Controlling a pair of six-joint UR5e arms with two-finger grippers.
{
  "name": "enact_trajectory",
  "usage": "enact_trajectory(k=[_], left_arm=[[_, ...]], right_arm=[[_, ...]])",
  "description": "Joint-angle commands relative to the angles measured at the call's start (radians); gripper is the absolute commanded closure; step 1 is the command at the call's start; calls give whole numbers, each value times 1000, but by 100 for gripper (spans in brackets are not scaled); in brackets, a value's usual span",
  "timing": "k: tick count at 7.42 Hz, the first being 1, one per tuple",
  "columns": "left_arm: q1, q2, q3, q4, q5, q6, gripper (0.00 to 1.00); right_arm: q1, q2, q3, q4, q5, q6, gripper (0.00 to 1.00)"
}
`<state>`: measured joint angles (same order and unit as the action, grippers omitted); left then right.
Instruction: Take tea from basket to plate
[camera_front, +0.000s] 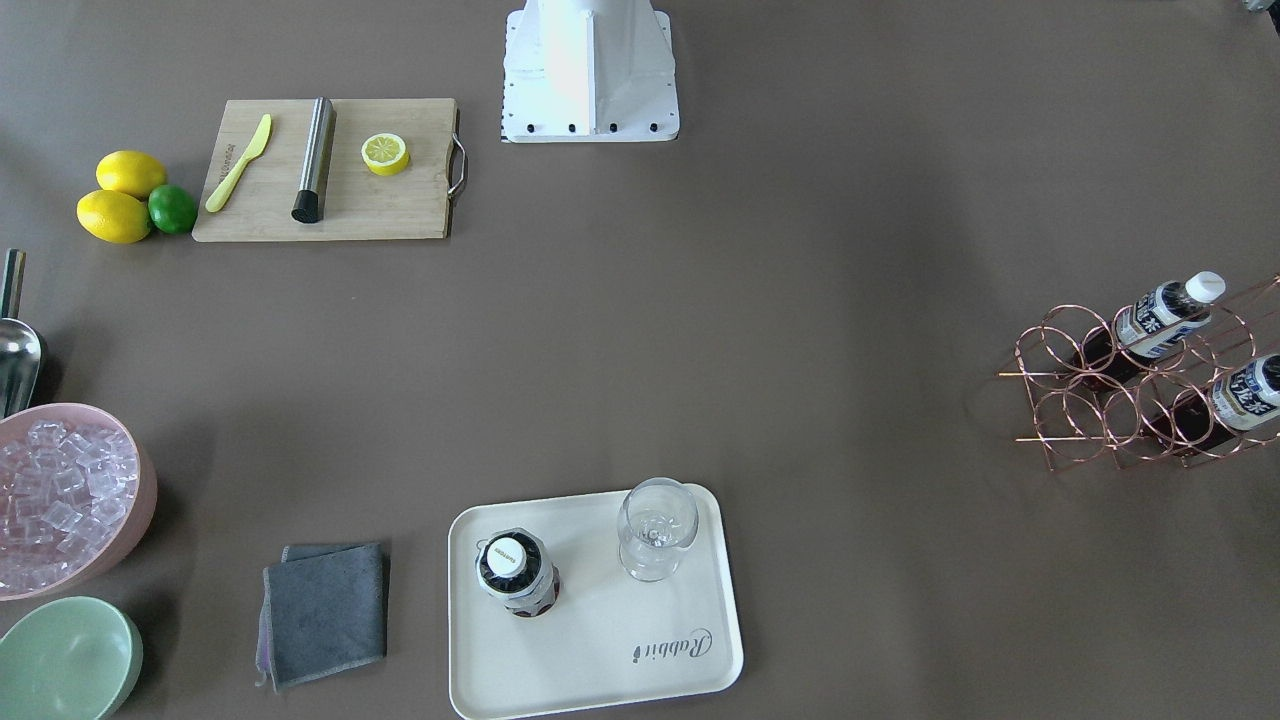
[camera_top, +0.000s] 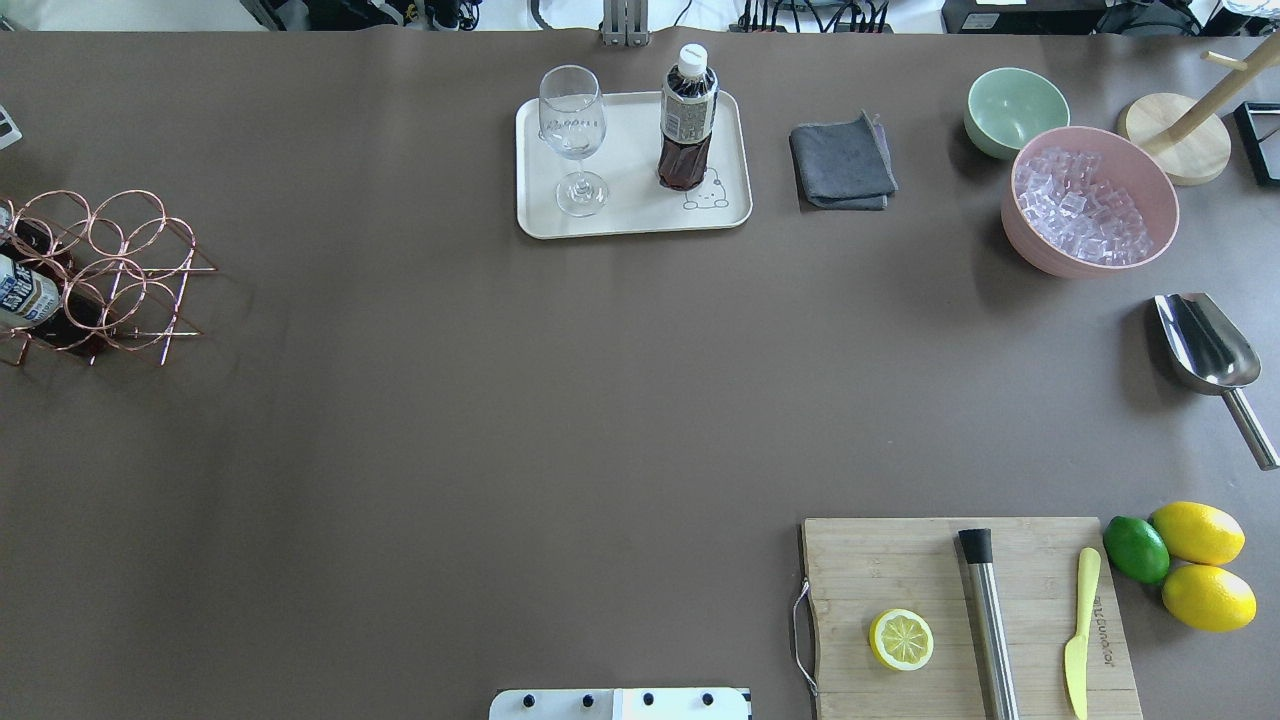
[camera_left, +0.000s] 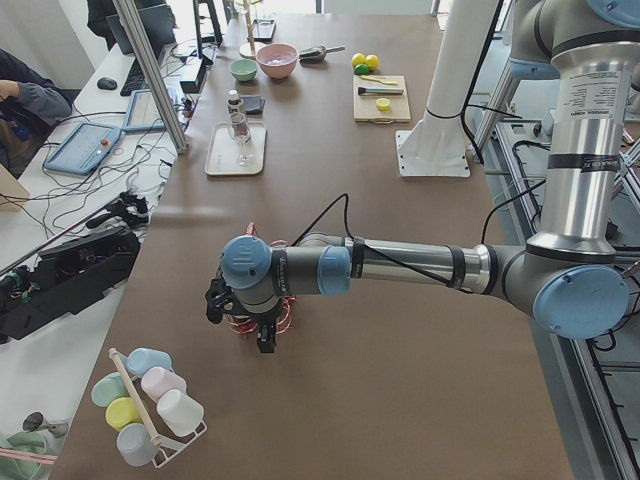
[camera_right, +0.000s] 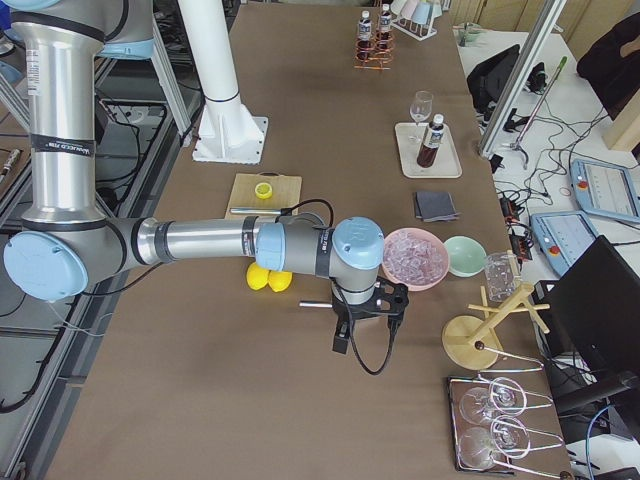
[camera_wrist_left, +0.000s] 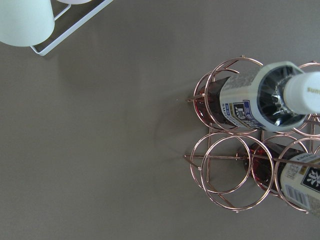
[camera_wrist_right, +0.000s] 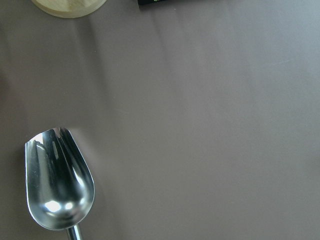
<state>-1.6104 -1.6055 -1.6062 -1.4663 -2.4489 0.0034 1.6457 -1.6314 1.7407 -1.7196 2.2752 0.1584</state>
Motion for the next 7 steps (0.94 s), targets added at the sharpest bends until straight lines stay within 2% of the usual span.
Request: enact_trajectory(k=[1,7], left_arm=[[42,6,9,-20,2,-6,2],[46,16,29,-74,4,0,2]], right_arm=[[2,-1,-3,1,0,-3,0],[22,-5,0,2,0,-6,0]])
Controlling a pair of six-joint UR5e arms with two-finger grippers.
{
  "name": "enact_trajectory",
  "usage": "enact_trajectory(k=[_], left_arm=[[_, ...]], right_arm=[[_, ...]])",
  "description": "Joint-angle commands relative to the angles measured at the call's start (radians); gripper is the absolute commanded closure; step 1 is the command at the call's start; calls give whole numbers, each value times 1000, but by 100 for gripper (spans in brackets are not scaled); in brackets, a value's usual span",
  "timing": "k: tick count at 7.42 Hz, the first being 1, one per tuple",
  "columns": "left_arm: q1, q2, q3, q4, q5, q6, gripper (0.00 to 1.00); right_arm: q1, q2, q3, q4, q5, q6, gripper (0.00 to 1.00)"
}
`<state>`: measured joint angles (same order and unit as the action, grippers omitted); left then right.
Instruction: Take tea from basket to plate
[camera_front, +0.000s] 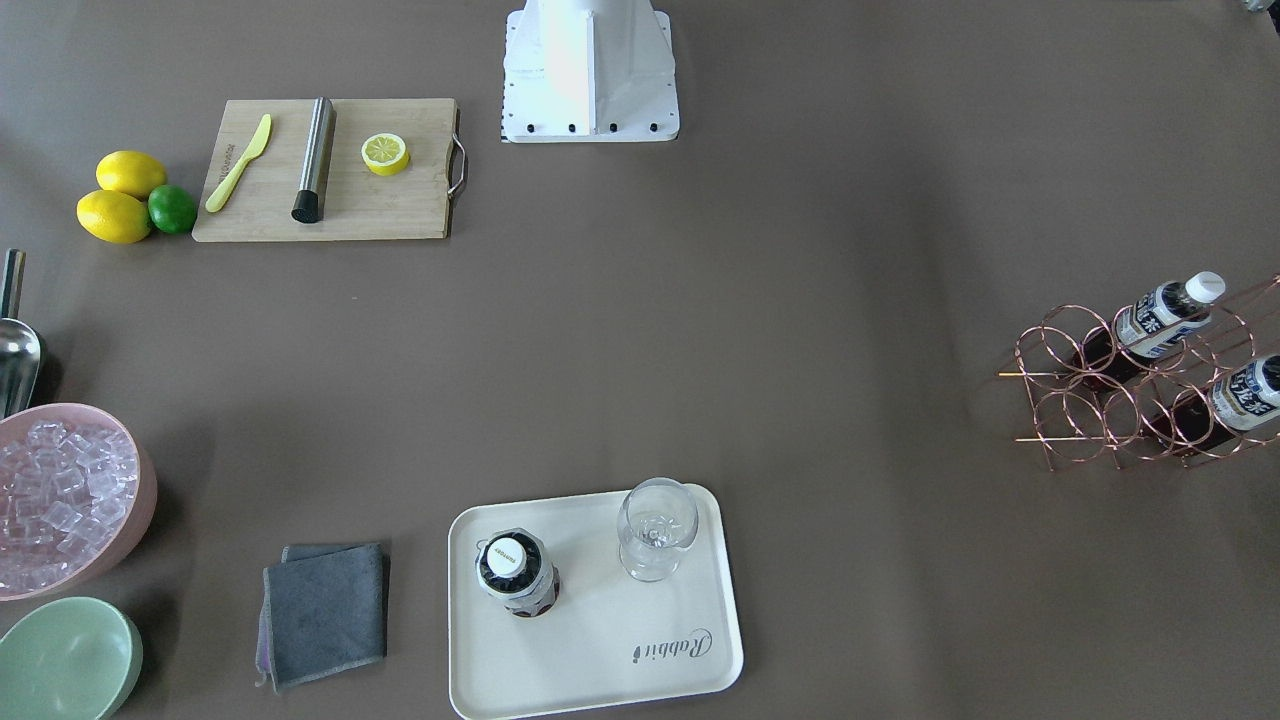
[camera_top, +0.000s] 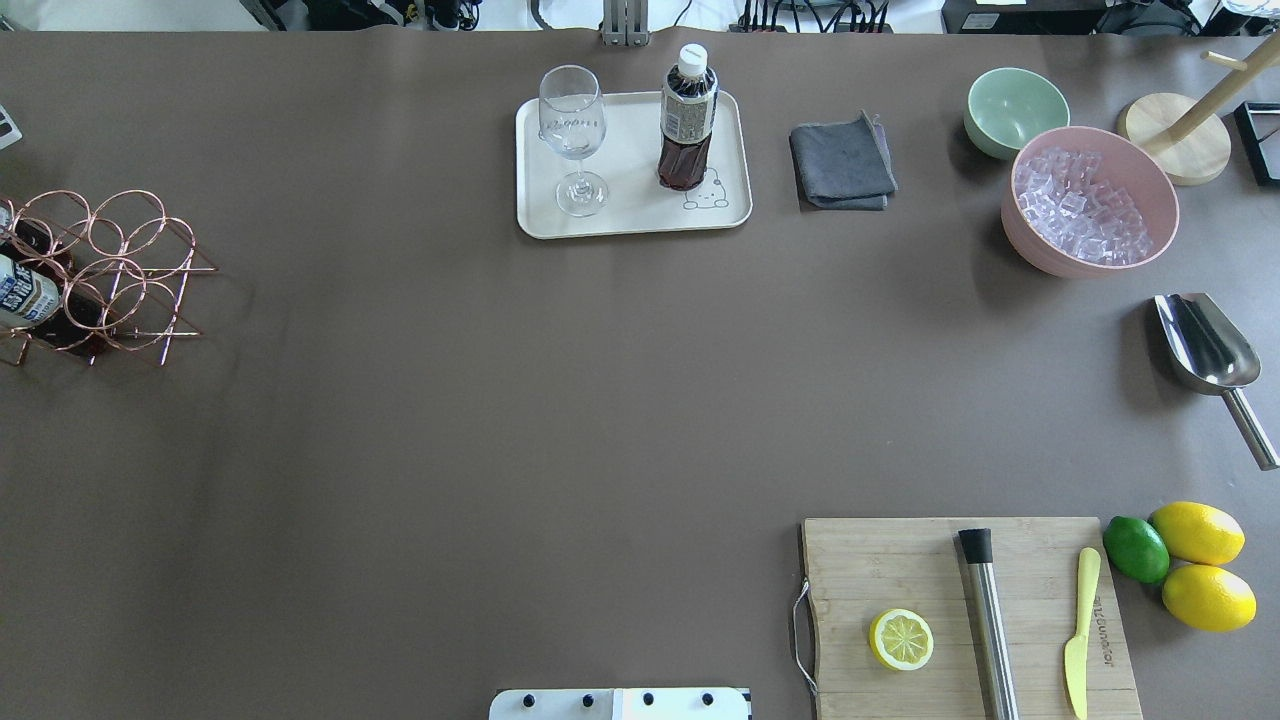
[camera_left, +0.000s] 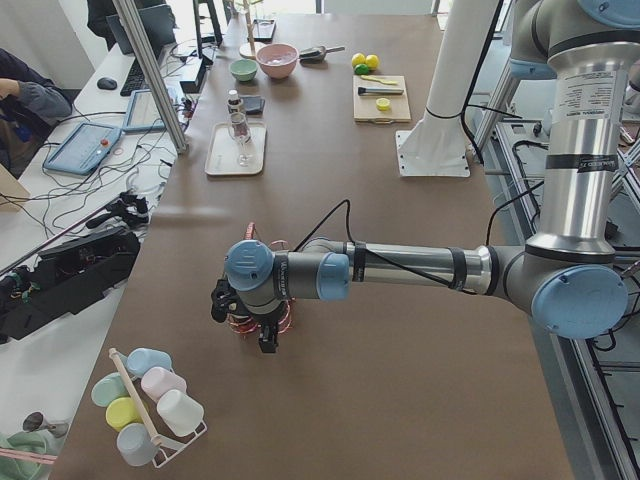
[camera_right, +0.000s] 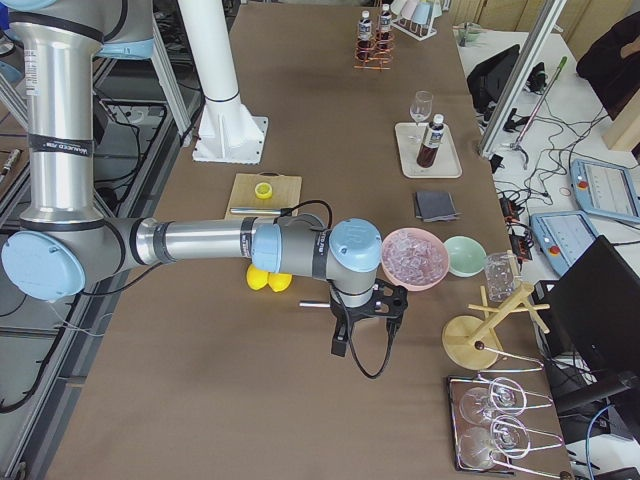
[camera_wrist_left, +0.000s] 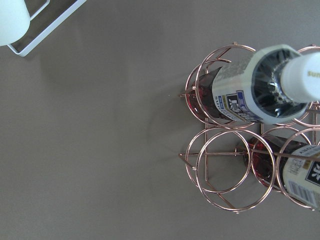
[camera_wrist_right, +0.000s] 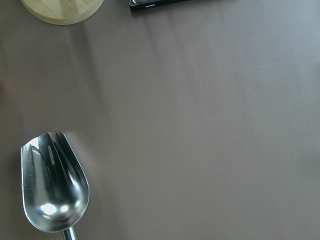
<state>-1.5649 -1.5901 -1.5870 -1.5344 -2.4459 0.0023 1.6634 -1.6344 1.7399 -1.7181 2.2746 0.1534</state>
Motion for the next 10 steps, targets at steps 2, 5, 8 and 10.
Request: enact_trajectory(k=[2,5,8,10], left_arm=[[0,1,12,-6,1,-1,2],[2,-1,7,-4,51,-5,3],[2,-1,9,-6,51,-4,3],[2,-1,6,-6,50,-4,3]], right_arm=[[19,-2,7,0,2,-3,0],[-3,1,7,3,9,-5,0],[-14,1,6,3,6,-5,0],[-16,-1,4,2,3,-5,0]])
